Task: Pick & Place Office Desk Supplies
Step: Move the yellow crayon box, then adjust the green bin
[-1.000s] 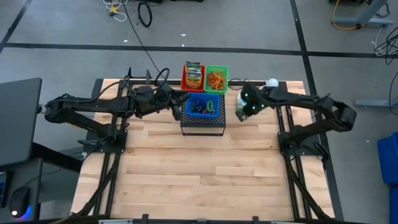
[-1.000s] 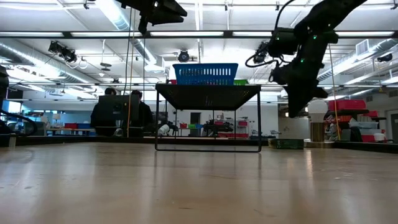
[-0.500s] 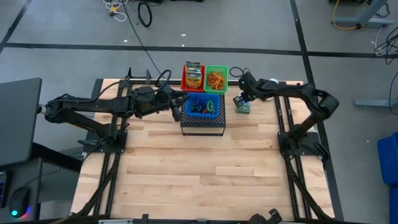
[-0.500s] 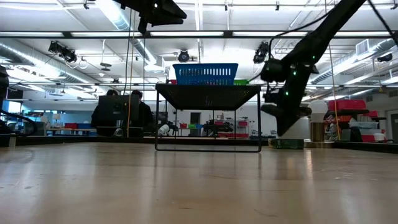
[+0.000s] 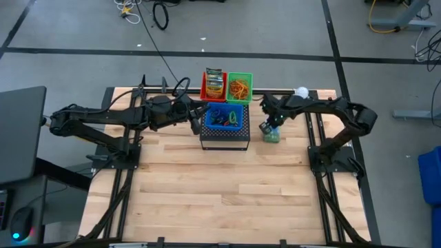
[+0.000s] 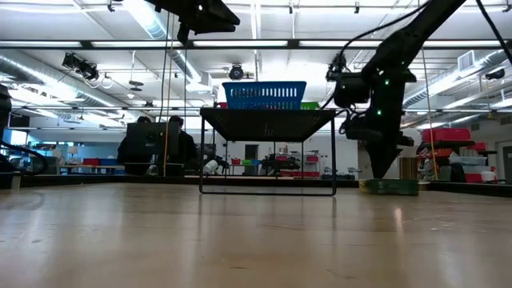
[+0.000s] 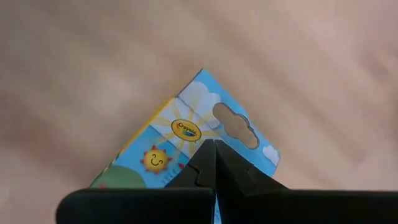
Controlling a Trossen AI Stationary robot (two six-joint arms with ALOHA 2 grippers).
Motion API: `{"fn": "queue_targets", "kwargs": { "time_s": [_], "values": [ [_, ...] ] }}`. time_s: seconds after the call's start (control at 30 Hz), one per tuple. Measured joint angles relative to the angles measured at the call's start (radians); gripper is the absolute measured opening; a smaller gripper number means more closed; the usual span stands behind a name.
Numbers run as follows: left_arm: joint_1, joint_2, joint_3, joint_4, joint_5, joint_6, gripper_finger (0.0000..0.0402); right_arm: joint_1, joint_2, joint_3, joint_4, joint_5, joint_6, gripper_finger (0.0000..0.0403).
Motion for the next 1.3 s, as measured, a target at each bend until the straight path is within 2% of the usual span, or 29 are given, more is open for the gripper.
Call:
{"fn": "queue_targets", "kwargs": {
  "time_s": [0.3, 0.4, 0.57, 0.73, 0.93, 1.03, 1.1, 1.3],
  "values": [
    [0.0, 0.0, 0.0, -0.006, -0.007, 0.0, 0.0109, 0.217, -0.088, -0.001, -0.142, -0.172, 0.09, 0.0],
    [0.0, 0.0, 0.0, -0.008, -0.007, 0.006, 0.0109, 0.25, -0.146, -0.001, -0.162, -0.172, 0.138, 0.0],
    [0.0, 0.0, 0.0, -0.014, -0.007, 0.012, 0.0109, 0.228, -0.237, -0.001, -0.157, -0.138, 0.178, 0.0001],
    [0.001, 0.0, 0.0, -0.015, -0.007, 0.018, 0.0109, 0.167, -0.263, -0.001, -0.094, -0.109, 0.186, 0.0002],
    [0.001, 0.0, 0.0, -0.019, -0.007, 0.013, 0.0109, 0.099, -0.252, -0.001, 0.106, -0.101, 0.183, 0.0003],
    [0.0, 0.0, 0.0, -0.02, -0.006, 0.006, 0.0109, 0.064, -0.253, -0.001, 0.248, -0.038, 0.211, 0.0003],
    [0.0, 0.0, 0.0, -0.02, -0.007, 0.001, 0.0109, 0.042, -0.253, -0.001, 0.304, -0.008, 0.228, 0.0003],
    [0.0, 0.0, 0.0, -0.022, -0.007, 0.0, 0.0109, 0.009, -0.253, -0.001, 0.44, -0.008, 0.227, 0.0004]
  ]
}}
